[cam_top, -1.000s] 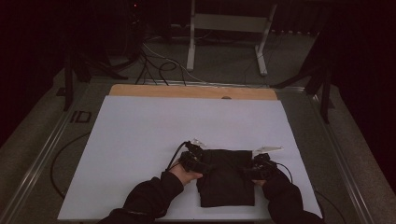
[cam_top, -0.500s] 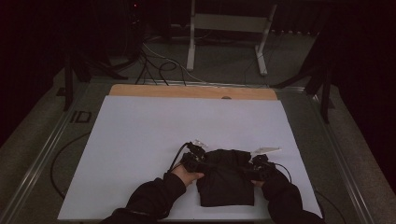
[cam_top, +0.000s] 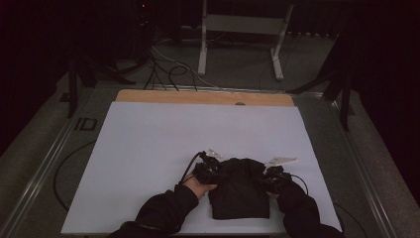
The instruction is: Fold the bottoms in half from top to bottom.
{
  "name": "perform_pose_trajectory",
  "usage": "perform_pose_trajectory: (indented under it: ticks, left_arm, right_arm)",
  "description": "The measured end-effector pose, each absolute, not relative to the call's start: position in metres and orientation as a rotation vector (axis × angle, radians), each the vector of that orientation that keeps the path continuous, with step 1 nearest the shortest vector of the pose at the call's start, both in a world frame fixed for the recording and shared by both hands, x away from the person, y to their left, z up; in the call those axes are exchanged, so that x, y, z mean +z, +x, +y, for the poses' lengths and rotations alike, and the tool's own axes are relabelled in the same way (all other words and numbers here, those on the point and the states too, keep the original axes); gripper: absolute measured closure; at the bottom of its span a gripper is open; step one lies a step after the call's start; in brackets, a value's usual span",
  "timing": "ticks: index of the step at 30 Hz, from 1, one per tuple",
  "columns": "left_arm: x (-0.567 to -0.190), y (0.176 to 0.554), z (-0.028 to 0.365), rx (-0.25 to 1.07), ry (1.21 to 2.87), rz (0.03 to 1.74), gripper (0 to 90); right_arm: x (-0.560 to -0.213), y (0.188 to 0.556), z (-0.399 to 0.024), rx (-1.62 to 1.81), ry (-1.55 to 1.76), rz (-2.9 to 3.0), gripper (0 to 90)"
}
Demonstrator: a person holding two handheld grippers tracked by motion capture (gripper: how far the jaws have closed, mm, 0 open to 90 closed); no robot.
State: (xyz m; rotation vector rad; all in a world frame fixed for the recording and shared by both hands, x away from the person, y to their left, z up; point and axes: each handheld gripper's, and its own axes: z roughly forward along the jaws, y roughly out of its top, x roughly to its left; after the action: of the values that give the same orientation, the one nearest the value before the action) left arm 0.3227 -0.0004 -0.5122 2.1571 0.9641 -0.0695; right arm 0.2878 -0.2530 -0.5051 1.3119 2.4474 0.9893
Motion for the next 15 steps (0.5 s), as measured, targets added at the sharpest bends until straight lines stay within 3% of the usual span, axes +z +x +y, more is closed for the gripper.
perform_pose_trajectory:
  ticks: [15]
  left_arm:
    - [-0.494,0.319,-0.001,-0.039,2.147,0.916,71.4]
  right_arm:
    - [-0.492,0.283,-0.253,1.028,1.295,2.408,77.3]
